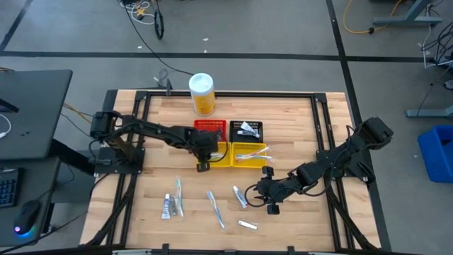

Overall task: Pick & Place Travel size toiletries
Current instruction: Put the silver nail cutter into the left yellow bin

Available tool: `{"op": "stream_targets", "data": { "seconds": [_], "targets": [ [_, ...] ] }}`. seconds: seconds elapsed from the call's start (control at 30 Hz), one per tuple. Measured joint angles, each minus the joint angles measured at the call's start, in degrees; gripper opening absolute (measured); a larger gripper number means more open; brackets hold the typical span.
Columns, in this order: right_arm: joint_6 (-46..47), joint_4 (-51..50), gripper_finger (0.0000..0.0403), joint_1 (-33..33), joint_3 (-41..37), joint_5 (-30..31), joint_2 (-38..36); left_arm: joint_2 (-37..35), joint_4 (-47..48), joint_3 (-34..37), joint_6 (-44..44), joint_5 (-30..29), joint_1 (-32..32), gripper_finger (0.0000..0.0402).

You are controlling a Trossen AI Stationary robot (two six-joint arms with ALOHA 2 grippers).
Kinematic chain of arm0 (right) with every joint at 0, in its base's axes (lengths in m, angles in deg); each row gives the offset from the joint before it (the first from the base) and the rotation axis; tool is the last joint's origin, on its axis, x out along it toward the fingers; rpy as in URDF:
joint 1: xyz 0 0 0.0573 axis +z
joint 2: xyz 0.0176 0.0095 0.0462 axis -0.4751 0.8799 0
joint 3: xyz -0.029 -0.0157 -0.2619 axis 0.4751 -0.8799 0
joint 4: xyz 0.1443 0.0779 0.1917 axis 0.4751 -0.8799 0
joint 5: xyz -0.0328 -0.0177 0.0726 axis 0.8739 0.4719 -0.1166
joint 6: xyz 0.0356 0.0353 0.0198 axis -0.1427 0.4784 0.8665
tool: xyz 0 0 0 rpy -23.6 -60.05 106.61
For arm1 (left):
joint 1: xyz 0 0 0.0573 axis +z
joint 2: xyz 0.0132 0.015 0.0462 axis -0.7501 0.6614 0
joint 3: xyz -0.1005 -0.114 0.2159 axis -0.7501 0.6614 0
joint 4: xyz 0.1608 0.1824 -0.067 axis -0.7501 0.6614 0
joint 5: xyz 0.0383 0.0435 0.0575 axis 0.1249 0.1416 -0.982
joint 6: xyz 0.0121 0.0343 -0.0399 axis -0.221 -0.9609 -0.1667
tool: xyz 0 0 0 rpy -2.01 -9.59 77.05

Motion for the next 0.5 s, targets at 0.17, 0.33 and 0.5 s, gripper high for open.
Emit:
{"op": "stream_targets", "data": {
  "seconds": [0.17, 0.33, 0.5],
  "targets": [
    [0.0, -0.1, 0.0146, 0.0, 0.0, 0.0, 0.0, 0.0, -0.7, 0.9, 0.1, 0.0, 0.0, 0.0062],
    [0.0, -0.1, 0.0145, 0.0, 0.0, 0.0, 0.0, 0.0, -1.4, 1.2, 0.1, 0.0, 0.0, 0.0079],
    [0.4, -0.1, 0.0146, -0.1, 0.0, 0.0, 0.0, 0.0, -1.9, 1.2, 0.1, 0.1, 0.0, 0.0095]
  ]
}}
